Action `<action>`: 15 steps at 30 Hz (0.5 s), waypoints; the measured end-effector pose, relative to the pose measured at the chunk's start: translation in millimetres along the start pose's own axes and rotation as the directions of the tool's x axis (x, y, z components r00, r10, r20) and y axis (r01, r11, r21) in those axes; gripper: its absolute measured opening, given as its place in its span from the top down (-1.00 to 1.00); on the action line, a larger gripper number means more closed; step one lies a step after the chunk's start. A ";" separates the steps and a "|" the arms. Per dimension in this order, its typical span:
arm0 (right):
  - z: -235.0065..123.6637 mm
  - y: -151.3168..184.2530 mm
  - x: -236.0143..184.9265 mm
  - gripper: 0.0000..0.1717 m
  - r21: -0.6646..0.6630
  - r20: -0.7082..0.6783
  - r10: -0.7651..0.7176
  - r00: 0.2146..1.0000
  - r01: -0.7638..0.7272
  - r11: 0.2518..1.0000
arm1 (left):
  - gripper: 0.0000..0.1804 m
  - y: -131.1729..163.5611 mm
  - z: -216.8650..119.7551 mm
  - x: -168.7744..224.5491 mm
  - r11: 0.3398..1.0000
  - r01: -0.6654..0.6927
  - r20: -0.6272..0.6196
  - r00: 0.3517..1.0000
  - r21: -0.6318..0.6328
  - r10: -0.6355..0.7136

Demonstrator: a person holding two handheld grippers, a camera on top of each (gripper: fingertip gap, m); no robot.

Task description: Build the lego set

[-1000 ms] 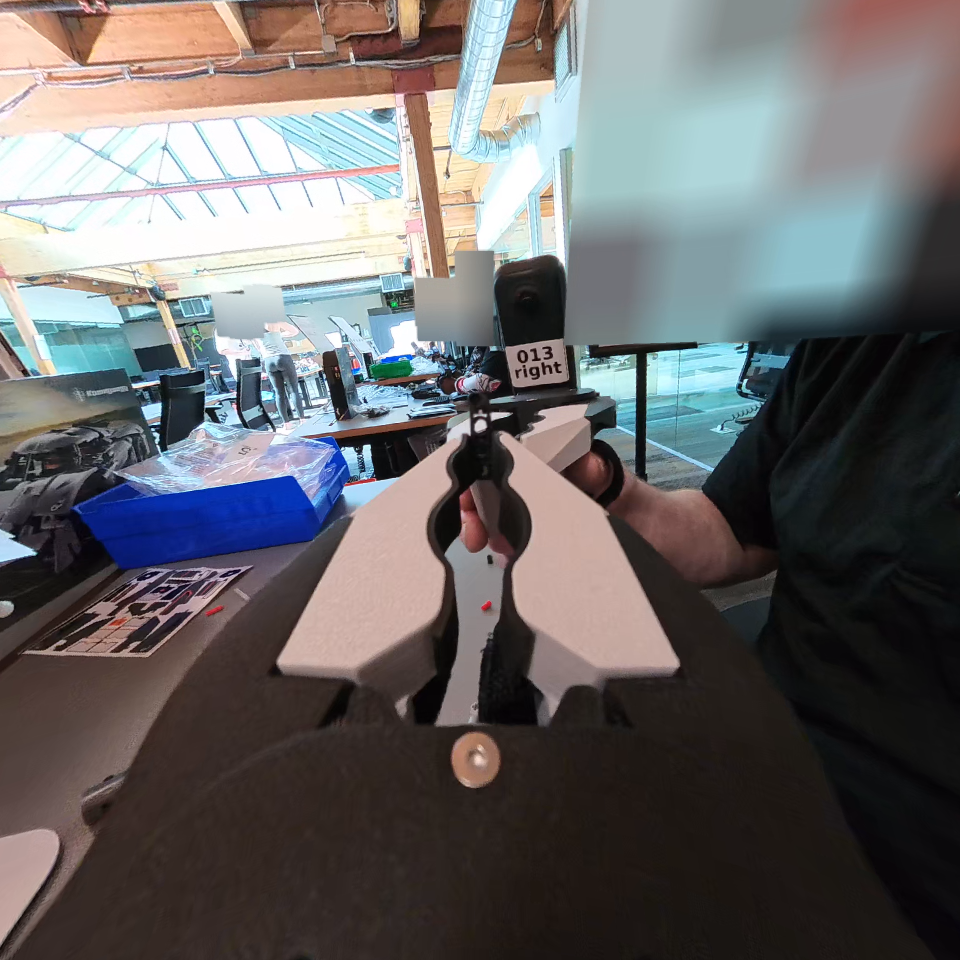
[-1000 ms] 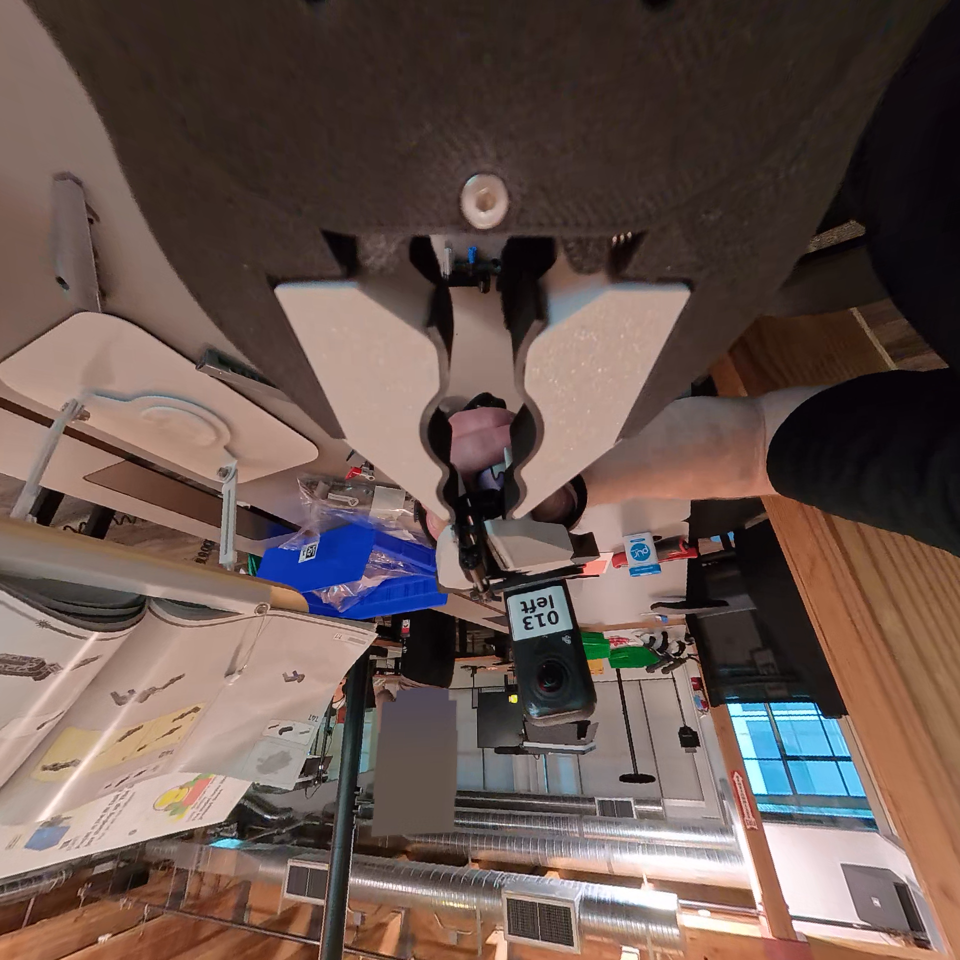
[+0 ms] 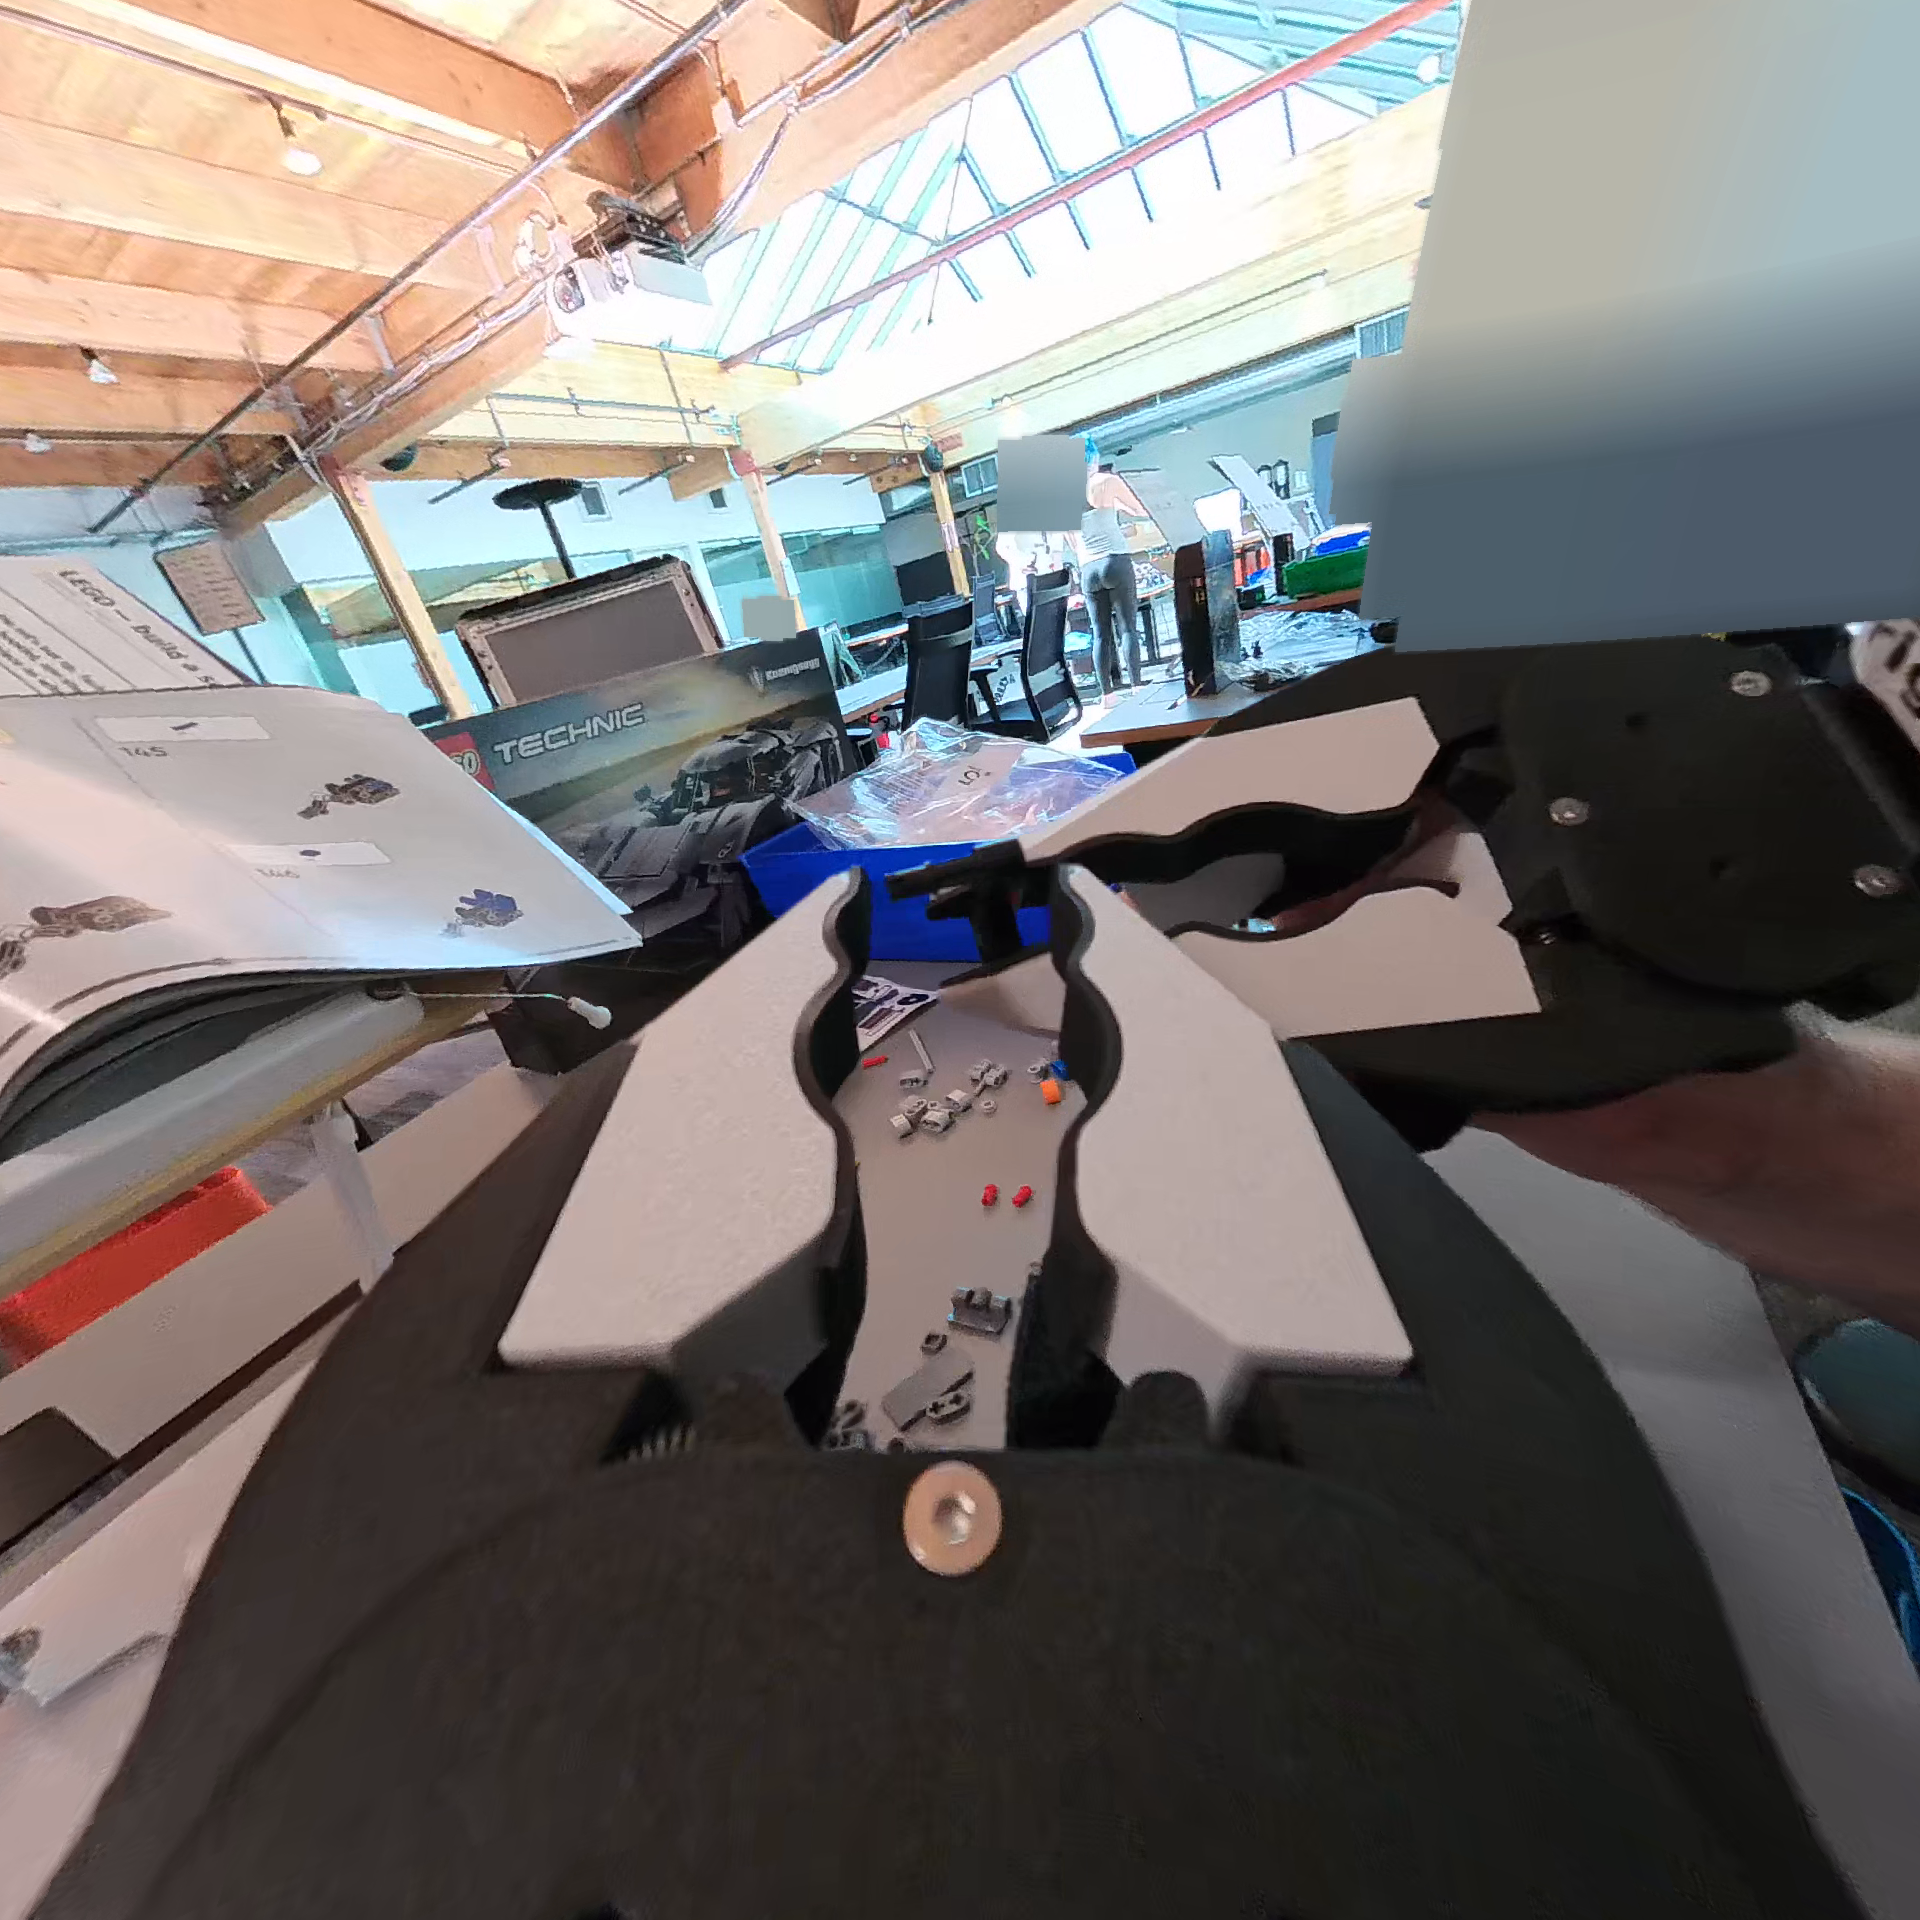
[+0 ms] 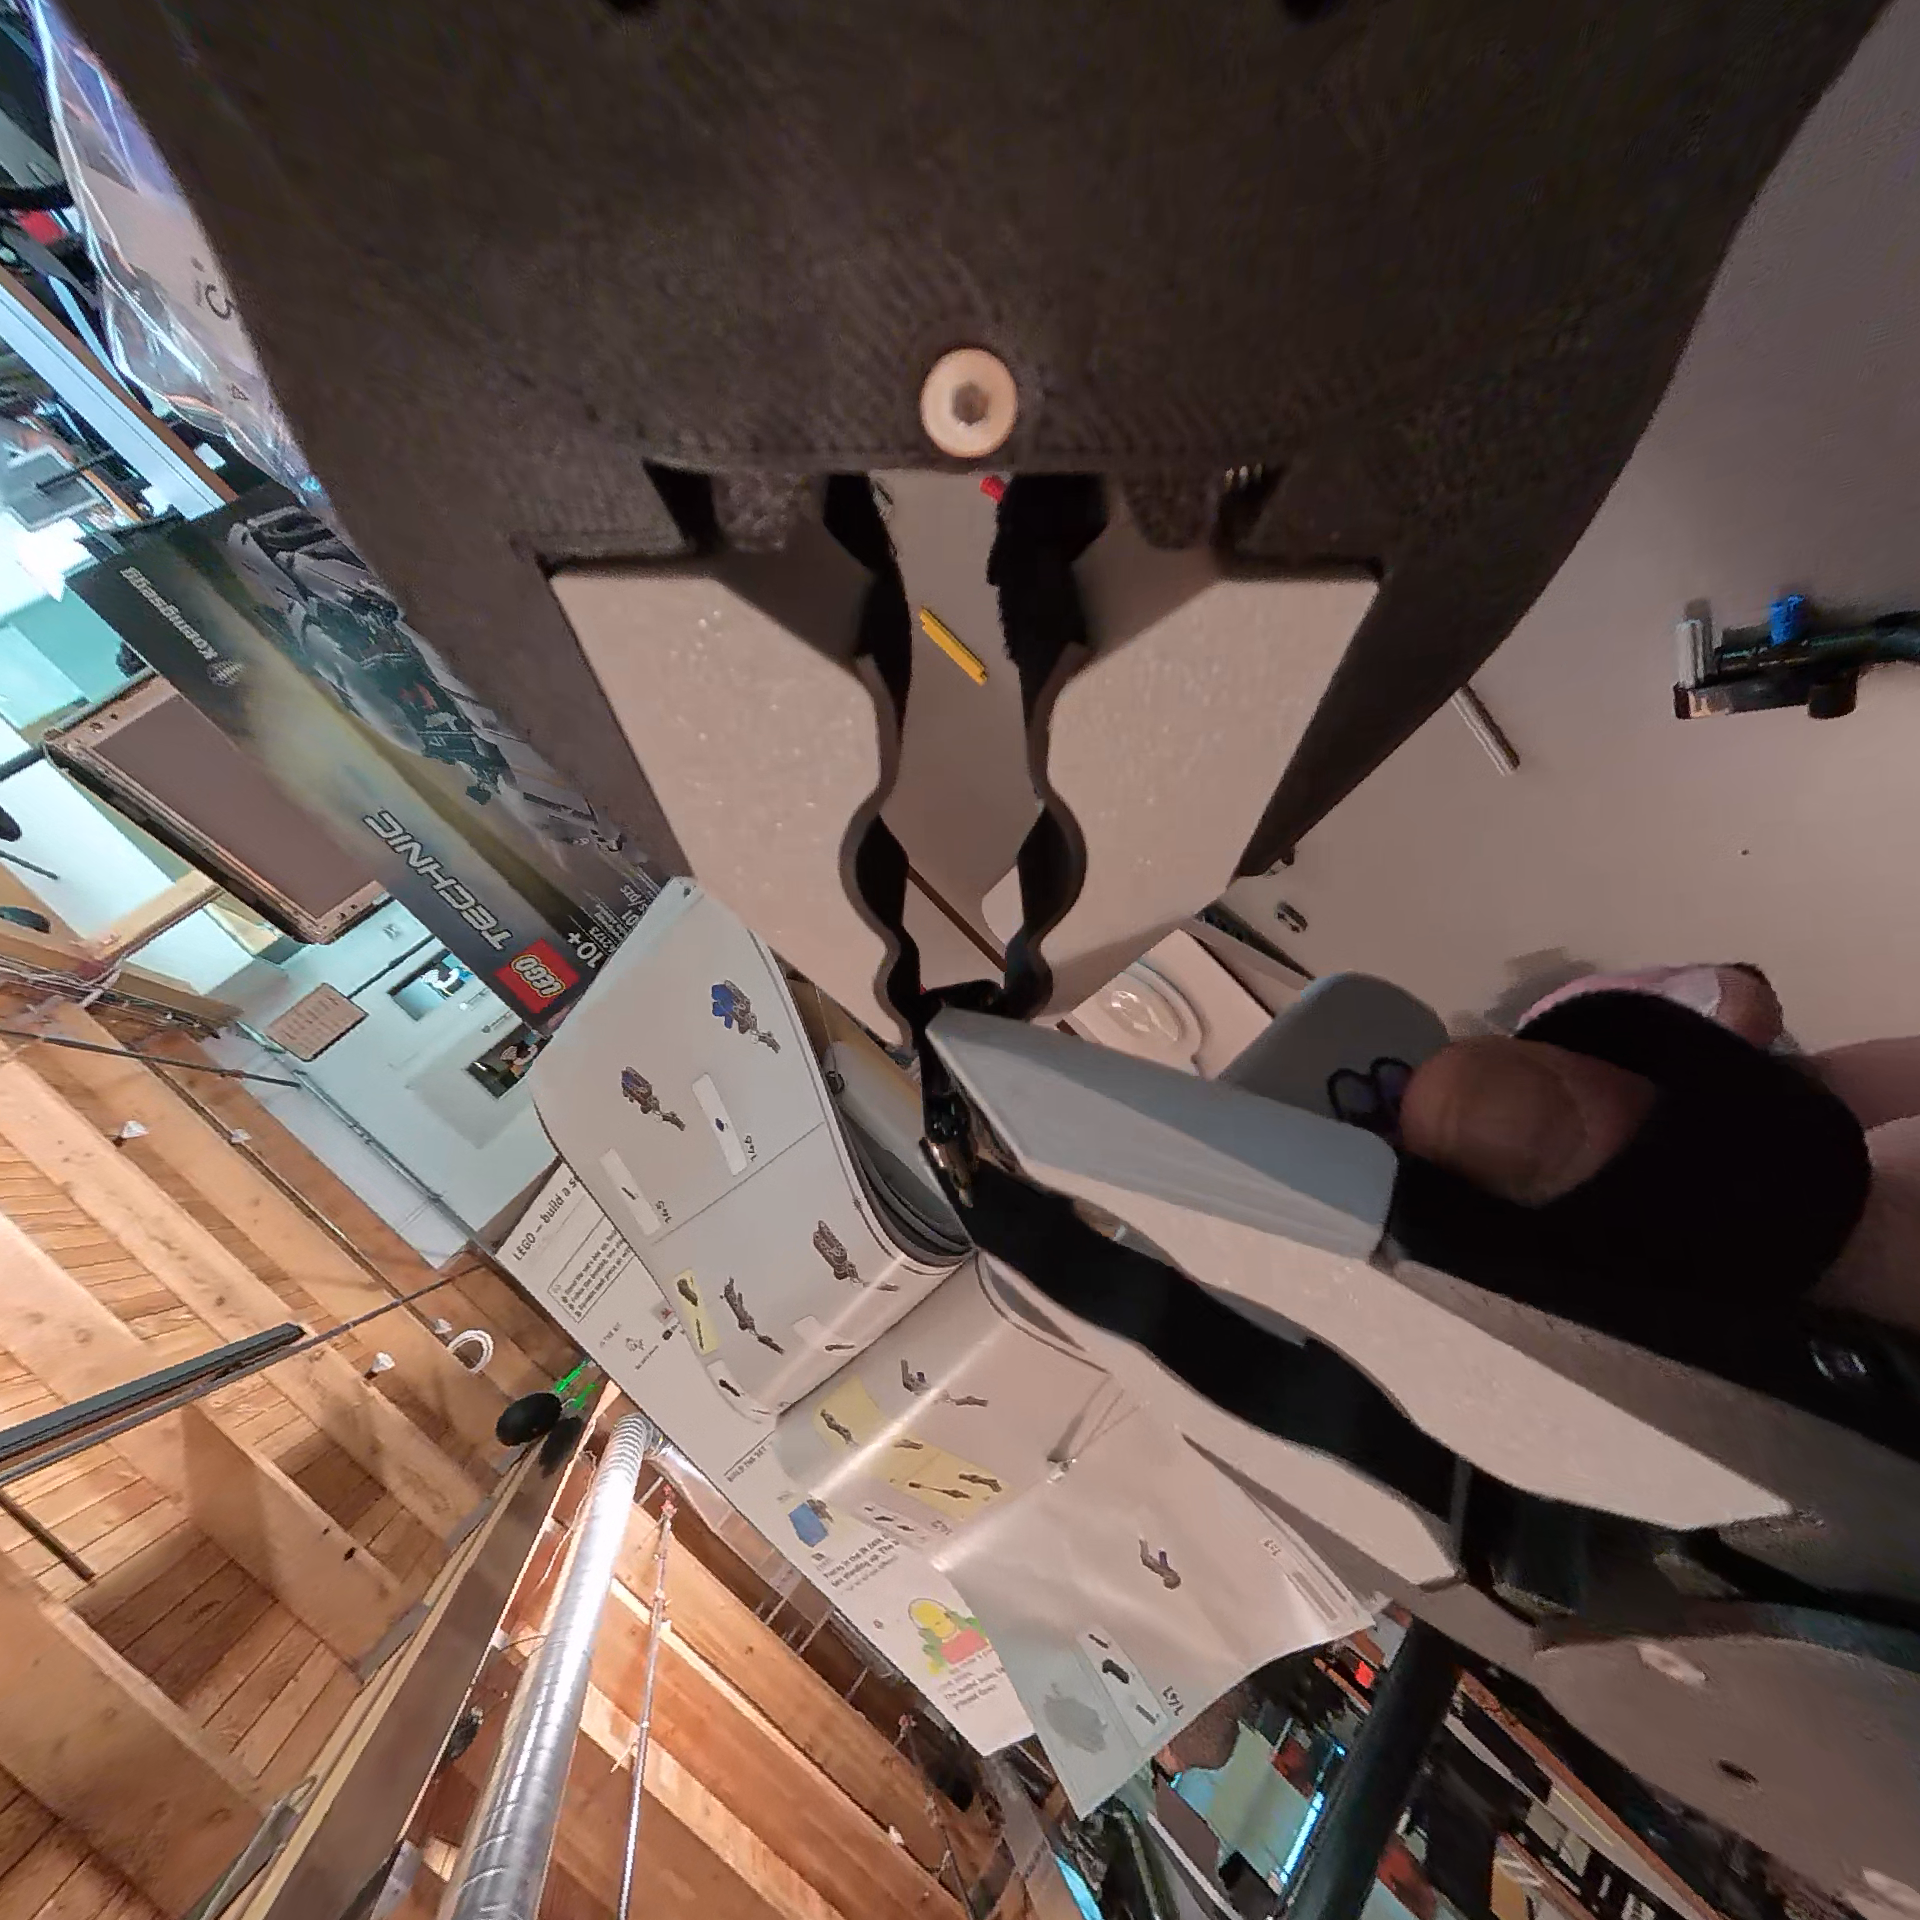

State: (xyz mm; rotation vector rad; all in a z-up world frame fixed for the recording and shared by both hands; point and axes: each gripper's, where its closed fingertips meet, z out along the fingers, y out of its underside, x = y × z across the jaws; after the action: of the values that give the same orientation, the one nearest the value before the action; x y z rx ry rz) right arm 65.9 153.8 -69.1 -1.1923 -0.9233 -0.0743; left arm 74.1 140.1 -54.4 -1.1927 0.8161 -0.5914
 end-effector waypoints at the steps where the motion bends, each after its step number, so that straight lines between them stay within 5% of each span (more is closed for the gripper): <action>1: 0.6 -0.5 -0.3 0.85 0.001 -0.001 0.003 1.000 -0.003 1.000 | 0.64 0.7 0.8 -0.7 1.000 0.004 0.013 1.000 0.004 -0.004; 15: 3.5 -3.5 -2.1 0.85 0.010 0.002 0.052 0.999 -0.052 0.999 | 0.75 -5.8 0.2 -5.4 0.996 -0.064 0.111 0.992 0.061 0.057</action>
State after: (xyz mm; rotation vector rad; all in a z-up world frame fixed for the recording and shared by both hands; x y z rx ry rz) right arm 60.8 154.4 -67.6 -1.2063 -0.8926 -0.0273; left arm 71.2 142.8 -47.5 -1.1274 0.7325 -0.4944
